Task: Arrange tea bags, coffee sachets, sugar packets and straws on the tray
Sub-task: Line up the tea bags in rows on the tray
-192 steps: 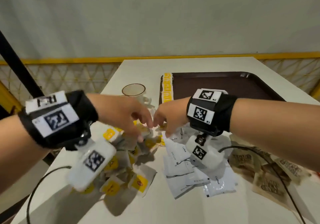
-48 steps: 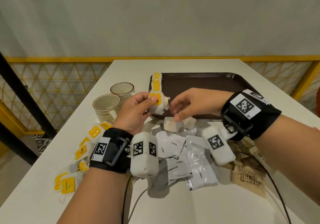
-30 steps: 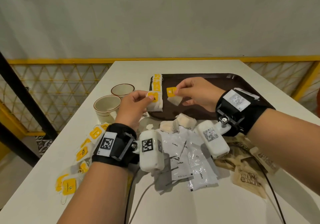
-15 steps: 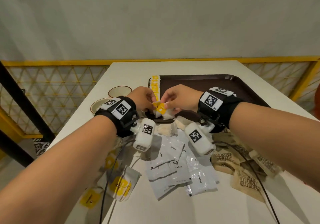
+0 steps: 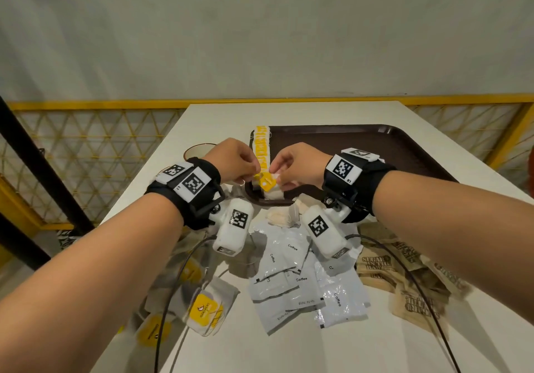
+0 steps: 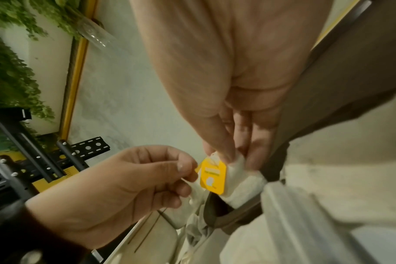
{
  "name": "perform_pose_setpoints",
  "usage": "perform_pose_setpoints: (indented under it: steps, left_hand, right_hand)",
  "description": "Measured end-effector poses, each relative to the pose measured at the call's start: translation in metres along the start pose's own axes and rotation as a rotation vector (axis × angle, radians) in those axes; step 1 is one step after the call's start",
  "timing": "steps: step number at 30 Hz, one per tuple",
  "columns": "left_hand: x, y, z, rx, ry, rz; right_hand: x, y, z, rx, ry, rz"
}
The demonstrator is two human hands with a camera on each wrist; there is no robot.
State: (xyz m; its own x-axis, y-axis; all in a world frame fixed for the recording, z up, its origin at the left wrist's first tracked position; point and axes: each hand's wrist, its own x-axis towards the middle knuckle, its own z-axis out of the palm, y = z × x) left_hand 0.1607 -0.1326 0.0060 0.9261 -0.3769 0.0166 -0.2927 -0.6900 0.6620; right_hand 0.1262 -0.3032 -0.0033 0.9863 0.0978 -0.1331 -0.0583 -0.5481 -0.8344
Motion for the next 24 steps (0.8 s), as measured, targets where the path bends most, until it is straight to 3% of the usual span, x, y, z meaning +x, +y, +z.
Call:
perform_pose_setpoints:
  steps: [3,11,17,21,24]
  left_hand:
    - [-0.006,0.001,0.002,0.034,-0.126,-0.013]
    - [-0.001,0.007,0.013,-0.069,-0.162,-0.082]
    - [-0.002,0.001,0.008,-0.227,-0.202,-0.153]
    - [-0.002,0.001,0.011,-0.203,-0.209,-0.146]
    - [0.002,0.0,0.01,-0.05,-0.163,-0.109]
  right_hand:
    - [0.0,0.001,-0.002,-0.07,0.017,0.007]
    - [-0.003,0.002,0.0,0.178,-0.009,0.022]
    - [-0.001,0.006,-0.007,-0.186,-0.03,0.069]
    - [-0.002,0.006,0.0,-0.13,-0.041,0.071]
    - [-0.001,0.006,0.004,-0.01,-0.044,0.086]
